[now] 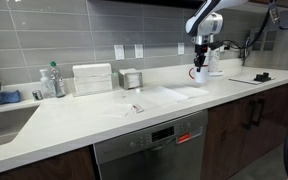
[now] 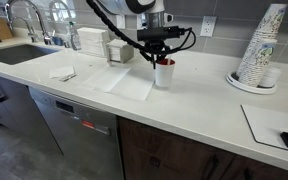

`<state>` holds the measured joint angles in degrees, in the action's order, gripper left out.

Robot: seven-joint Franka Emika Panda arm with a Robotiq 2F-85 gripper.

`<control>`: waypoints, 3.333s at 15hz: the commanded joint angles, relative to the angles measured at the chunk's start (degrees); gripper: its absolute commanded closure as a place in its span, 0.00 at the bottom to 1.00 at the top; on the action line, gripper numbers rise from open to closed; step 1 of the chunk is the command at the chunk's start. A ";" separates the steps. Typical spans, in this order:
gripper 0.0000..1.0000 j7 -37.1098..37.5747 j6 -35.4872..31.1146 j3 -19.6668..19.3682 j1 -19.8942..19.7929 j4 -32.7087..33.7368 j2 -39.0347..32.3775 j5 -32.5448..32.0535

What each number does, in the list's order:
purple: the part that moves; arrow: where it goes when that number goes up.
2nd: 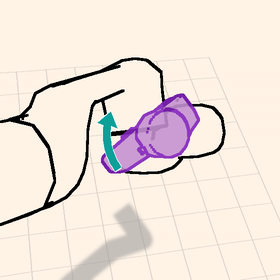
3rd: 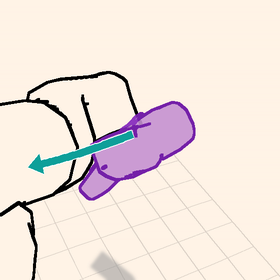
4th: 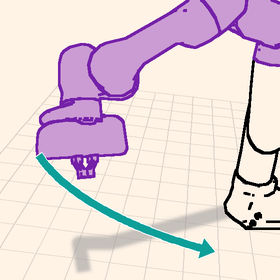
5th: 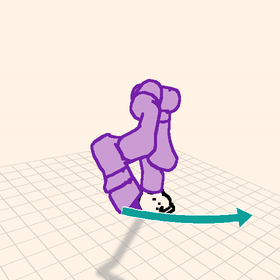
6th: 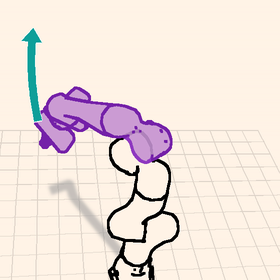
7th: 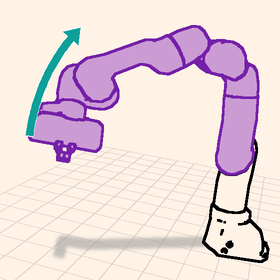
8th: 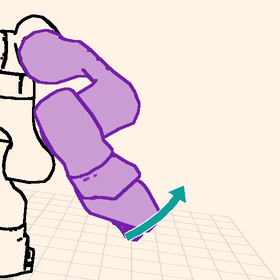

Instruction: Move the white mug from on top of the paper towel to the counter

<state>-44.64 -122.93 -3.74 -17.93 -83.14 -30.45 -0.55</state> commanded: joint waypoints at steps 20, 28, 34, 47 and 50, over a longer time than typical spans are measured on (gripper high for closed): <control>0.97 -2.57 -0.17 1.97 -2.35 13.80 -11.16 3.23; 0.94 -2.57 0.14 2.07 -1.97 14.85 -12.09 2.88; 0.93 -2.54 0.36 2.11 -1.70 15.04 -12.48 2.70; 0.05 1.51 7.16 1.79 -1.27 7.92 -3.31 4.77; 0.00 9.85 7.42 0.30 0.43 2.46 2.43 3.32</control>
<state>-40.96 -116.60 -2.06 -19.06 -72.13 -35.46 3.35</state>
